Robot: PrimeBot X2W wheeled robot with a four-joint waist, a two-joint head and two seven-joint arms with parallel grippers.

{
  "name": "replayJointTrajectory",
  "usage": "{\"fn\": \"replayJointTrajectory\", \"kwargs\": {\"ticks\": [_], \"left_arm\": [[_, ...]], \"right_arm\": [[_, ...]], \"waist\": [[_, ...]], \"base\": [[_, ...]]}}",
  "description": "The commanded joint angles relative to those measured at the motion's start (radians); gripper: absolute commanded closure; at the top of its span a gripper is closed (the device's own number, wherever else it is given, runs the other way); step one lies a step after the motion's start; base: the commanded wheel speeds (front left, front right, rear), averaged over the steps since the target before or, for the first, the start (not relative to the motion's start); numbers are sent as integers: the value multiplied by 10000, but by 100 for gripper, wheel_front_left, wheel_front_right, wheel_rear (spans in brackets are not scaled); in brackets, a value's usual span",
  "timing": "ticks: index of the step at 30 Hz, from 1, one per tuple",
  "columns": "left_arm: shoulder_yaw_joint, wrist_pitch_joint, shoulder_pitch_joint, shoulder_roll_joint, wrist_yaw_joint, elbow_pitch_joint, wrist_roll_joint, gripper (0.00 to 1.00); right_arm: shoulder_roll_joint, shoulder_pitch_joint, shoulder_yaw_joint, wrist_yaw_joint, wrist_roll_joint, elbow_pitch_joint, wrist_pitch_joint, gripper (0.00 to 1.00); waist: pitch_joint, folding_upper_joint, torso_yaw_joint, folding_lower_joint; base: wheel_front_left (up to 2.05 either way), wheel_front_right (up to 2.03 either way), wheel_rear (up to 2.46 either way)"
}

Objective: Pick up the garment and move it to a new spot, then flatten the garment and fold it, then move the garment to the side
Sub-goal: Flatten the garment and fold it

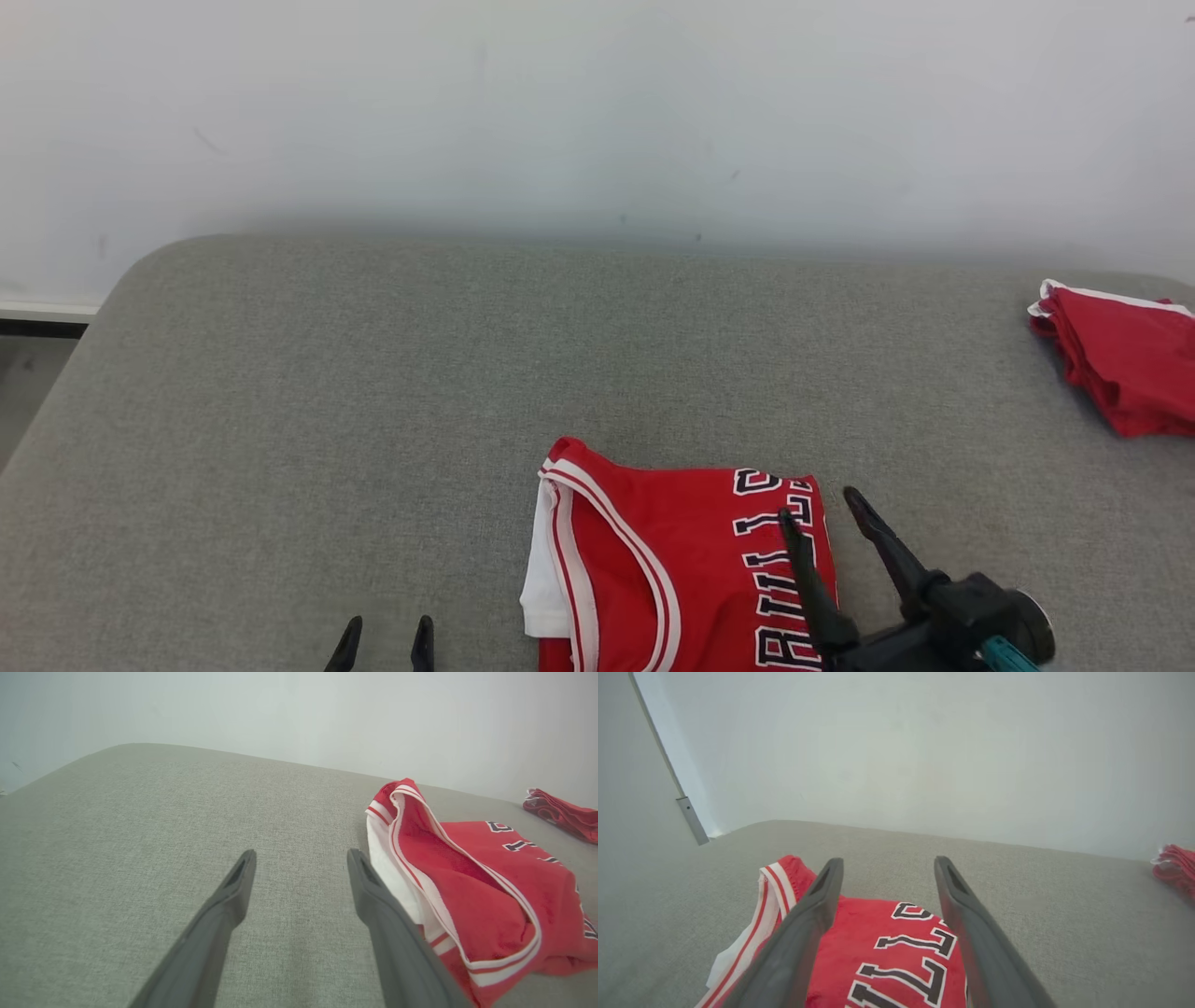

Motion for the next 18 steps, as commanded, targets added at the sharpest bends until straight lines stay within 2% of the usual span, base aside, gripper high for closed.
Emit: {"fn": "replayJointTrajectory", "kwargs": {"ticks": [1,8,18], "left_arm": [[-91,-33,-28,-5,1,-20,24,0],[-582,-31,-80,-3,-46,87,96,0],[-1285,-31,5,-2,-66,333,60,0]], "right_arm": [[195,364,-428,-19,-124,-162,-37,0],[882,1185,-2090,-19,-378,-857,-38,0],[1014,1436,-2393,-19,-120,-721,-39,0]], "waist": [[39,0,-95,0],[92,0,-271,0],[89,0,-445,0]], "base": [[0,0,0],[0,0,0],[0,0,0]]}}
